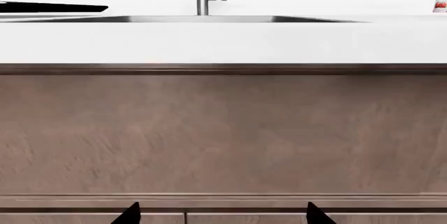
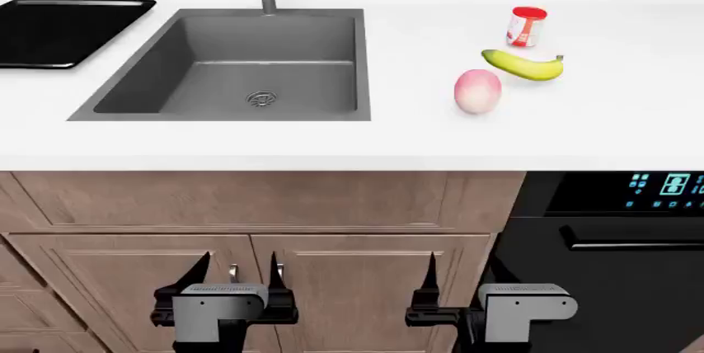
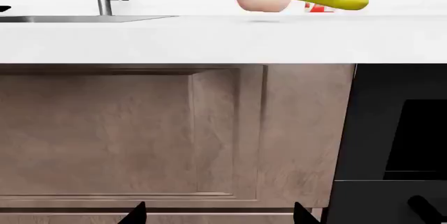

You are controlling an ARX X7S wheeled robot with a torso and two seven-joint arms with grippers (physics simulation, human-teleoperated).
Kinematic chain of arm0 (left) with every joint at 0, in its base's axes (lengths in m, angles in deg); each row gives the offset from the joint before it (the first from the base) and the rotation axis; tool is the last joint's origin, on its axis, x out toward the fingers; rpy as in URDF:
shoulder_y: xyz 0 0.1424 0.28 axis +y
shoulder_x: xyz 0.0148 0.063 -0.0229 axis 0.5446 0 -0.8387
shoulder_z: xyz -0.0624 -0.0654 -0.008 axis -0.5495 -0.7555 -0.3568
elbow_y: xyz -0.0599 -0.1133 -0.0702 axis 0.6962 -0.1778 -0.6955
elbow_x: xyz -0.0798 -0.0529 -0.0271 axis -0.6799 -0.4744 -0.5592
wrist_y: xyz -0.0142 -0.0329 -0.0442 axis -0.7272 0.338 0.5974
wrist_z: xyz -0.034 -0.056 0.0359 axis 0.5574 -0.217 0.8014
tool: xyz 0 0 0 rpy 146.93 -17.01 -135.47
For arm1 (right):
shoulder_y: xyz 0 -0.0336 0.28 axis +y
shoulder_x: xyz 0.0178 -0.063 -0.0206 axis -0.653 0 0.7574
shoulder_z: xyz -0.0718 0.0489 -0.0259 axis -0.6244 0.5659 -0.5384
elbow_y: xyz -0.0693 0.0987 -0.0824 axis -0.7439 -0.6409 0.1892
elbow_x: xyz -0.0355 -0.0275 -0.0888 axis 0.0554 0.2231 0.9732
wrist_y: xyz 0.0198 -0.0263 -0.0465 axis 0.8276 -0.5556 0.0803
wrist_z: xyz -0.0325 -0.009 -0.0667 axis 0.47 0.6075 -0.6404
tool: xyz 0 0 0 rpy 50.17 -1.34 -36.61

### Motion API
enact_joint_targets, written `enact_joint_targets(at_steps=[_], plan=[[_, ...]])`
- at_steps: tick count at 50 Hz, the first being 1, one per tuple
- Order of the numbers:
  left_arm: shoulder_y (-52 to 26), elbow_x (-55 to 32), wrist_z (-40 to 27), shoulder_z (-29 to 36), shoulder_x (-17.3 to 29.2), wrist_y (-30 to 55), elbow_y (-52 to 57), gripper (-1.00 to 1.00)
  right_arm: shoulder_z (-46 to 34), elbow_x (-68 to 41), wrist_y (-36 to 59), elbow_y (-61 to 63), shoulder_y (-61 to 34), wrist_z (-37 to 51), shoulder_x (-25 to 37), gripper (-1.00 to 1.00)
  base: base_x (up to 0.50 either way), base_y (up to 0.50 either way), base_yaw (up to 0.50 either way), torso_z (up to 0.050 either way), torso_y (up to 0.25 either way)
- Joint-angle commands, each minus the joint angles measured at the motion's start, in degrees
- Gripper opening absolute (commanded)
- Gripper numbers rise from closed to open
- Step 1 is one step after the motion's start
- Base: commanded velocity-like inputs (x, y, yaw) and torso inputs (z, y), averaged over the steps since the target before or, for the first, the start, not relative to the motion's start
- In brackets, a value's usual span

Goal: Pick up the fruits and vegetables and place them in the sink. Turn on the sink faucet to wash them. Then turn the sink off and put them in the tray.

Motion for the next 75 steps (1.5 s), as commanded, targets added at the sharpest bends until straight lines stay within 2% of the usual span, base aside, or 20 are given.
enact_joint_targets(at_steps=[1, 4, 6, 12, 17, 38, 46, 51, 53, 54, 55, 59, 62, 64, 66, 69, 71, 75], plan=[[0.49, -1.17, -0.23, 1.31, 1.06, -0.76, 0.17, 1.0, -1.33, 0.32, 0.67, -0.6, -0.4, 1.78, 0.97, 1.0, 0.0, 0.0, 0.0, 0.0, 0.0], [0.93, -1.16, -0.42, 1.98, 1.8, -3.55, -0.05, 1.0, -1.63, 1.82, 0.57, -0.84, -1.58, 5.42, 1.04, 1.0, 0.0, 0.0, 0.0, 0.0, 0.0], [0.78, -2.12, -0.43, 1.9, 2.25, -5.49, -0.36, 1.0, -2.01, -0.61, 4.01, -0.16, -1.81, 4.37, 1.5, 1.0, 0.0, 0.0, 0.0, 0.0, 0.0], [1.54, -4.92, 1.7, 3.14, 3.76, -5.62, 1.06, 1.0, -3.48, 0.13, 5.73, 1.9, -1.79, 6.29, 2.6, 1.0, -0.18, -0.48, 0.0, 0.0, 0.0], [1.14, -7.73, 1.57, 2.77, 4.09, -1.97, 1.78, 1.0, -4.22, -0.23, 7.08, 3.71, -1.95, 6.63, 3.37, 1.0, -0.1, -0.5, 0.0, 0.0, 0.0], [-0.73, -12.42, -2.06, 2.19, 5.65, 8.94, 5.45, 1.0, -6.53, -0.82, 7.35, 6.09, -2.05, 7.29, 6.17, 1.0, -0.1, -0.5, 0.0, 0.05, 0.0], [-0.84, -13.01, -2.95, 2.64, 6.37, 10.44, 6.57, 1.0, -7.67, -0.27, 8.17, 7.99, -2.17, 8.04, 6.64, 1.0, -0.1, -0.5, 0.0, 0.05, 0.0], [-1.87, -15.62, -3.29, 2.16, 8.2, 16.06, 13.85, 1.0, -9.05, 1.09, 14.62, 16.94, -3.01, 7.42, 8.06, 1.0, -0.1, -0.5, 0.0, 0.03, 0.0], [-3.53, -16.92, -4.1, 1.63, 9.96, 21.39, 19.32, 1.0, -8.32, -2.07, 21.77, 24.22, -3.51, 5.29, 8.56, 1.0, -0.1, -0.49, 0.0, 0.0, 0.0], [-4.39, -17.53, -4.25, 1.46, 11.09, 23.9, 22.35, 1.0, -8.32, -2.07, 21.77, 24.22, -3.51, 5.29, 8.56, 1.0, 0.0, 0.0, 0.0, 0.0, 0.0], [-5.37, -18.44, -4.38, 1.16, 12.36, 26.82, 25.66, 1.0, -8.4, -3.18, 29.85, 32.2, -4.9, 3.99, 9.81, 1.0, 0.0, 0.0, 0.0, 0.0, 0.0], [-10.3, -23.94, -3.38, -0.35, 18.53, 39.4, 39.04, 1.0, -10.1, -3.96, 46.43, 46.49, -10.61, 0.79, 13.68, 1.0, 0.0, 0.0, 0.0, 0.0, 0.0], [-17.71, -35.26, -4.34, -6.59, 21.74, 53.53, 47.39, 1.0, -9.2, -6.44, 61.14, 55.59, -18.69, -2.3, 15.77, 1.0, 0.0, 0.0, 0.0, 0.0, 0.0], [-24.82, -45.73, -4.77, -11.68, 23.52, 63.25, 49.62, 1.0, -6.15, -9.4, 71.51, 59.83, -25.73, -4.71, 16.02, 1.0, 0.0, 0.0, 0.0, 0.0, 0.0], [-32.59, -54.4, -5.69, -14.63, 24.85, 70.79, 49.09, 1.0, -2.45, -18.74, 76.93, 59.98, -32.68, -2.26, 18.83, 1.0, 0.0, 0.0, 0.0, 0.0, 0.0], [-43.14, -60.81, -5.39, -14.48, 26.45, 76.21, 46.09, 1.0, 2.56, -34.79, 85.52, 59.89, -43.63, 2.41, 22.38, 1.0, 0.0, 0.0, 0.0, 0.0, 0.0], [-50.52, -59.4, -3.01, -11.25, 27.49, 75.59, 41.39, 1.0, 5.03, -39.5, 89.8, 57.32, -51.46, -0.14, 22.91, 1.0, 0.0, 0.0, 0.0, 0.0, 0.0], [-62.42, -57.01, 3.8, -3.61, 29.39, 75.14, 31.79, 1.0, 4.15, -49.45, 89.63, 45.75, -62.19, -2.01, 28.37, 1.0, 0.0, 0.0, 0.0, 0.0, 0.0]])
